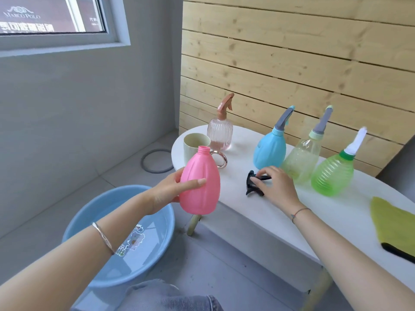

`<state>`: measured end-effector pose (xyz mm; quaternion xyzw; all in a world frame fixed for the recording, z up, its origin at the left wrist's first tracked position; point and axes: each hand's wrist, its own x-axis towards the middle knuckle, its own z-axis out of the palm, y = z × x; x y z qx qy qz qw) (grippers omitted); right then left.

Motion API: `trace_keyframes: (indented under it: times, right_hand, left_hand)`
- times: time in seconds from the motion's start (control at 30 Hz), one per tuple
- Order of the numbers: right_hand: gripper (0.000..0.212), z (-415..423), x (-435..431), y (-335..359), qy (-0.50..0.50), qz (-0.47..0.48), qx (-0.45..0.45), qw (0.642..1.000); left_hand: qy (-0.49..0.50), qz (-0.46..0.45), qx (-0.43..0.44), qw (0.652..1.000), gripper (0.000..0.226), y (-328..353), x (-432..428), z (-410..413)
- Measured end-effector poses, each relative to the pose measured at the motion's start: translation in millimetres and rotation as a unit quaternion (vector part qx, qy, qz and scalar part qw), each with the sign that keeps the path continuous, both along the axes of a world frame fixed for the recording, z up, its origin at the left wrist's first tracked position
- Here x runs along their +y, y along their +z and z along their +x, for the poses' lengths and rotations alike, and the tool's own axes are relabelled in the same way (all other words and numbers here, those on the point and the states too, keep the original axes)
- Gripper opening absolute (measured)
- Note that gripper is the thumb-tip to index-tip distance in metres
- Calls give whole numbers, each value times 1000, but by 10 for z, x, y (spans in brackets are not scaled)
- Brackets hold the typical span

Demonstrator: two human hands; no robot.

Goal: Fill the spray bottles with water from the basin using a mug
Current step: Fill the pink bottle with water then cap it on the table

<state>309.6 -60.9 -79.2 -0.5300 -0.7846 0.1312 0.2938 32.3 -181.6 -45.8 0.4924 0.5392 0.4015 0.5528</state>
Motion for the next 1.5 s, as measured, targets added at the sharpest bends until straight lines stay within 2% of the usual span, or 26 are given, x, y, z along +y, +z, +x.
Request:
trace_keyframes:
  times: [0.07, 0.2, 0.33, 0.4, 0.5, 0.63, 0.83, 0.93, 1.07, 1.2, 1.33, 1.5]
  right_hand:
    - [16, -221, -10, 16, 26, -24, 50, 998]
    - [35, -746, -24, 51, 34, -155, 199, 967]
    - [34, -1133, 56, 48, 7, -215, 312, 925]
    - [32, -1269, 102, -19, -18, -214, 352, 911]
    - [29, -1463, 118, -110, -57, -199, 381, 901]
    - [36, -1667, 108, -150, -78, -170, 427, 884]
    - [37, -2307, -43, -116, 14, -205, 466, 861]
    - [36, -2701, -141, -170, 99, -234, 422, 871]
    - [32, -3214, -229, -472, 186, -269, 339, 882]
    - [31, -3567, -192, -1051, 221, -309, 246, 892]
    - [29, -3736, -78, -1706, 239, -275, 77, 928]
    - [24, -3775, -18, -2186, 264, -193, -4, 945]
  left_hand:
    - [11, -1, 4, 1000, 78, -15, -42, -72]
    - [44, -2, 8, 999, 82, -43, -136, -225]
    - [82, -11, 13, 996, 88, -87, -275, -470]
    - [95, -17, 16, 995, 87, -114, -341, -602]
    - [125, -26, 21, 992, 88, -212, -417, -835]
    - [163, -42, 27, 985, 90, -407, -491, -1145]
    - [228, -62, 31, 971, 86, -835, -695, -1714]
    - [283, -65, 31, 956, 81, -1080, -799, -2004]
    - [343, -75, 27, 936, 90, -1499, -910, -2351]
    - [358, -86, 30, 929, 86, -1898, -956, -2563]
    - [362, -99, 26, 927, 79, -2320, -898, -2685]
    - [396, -76, 32, 914, 85, -2736, -806, -2678]
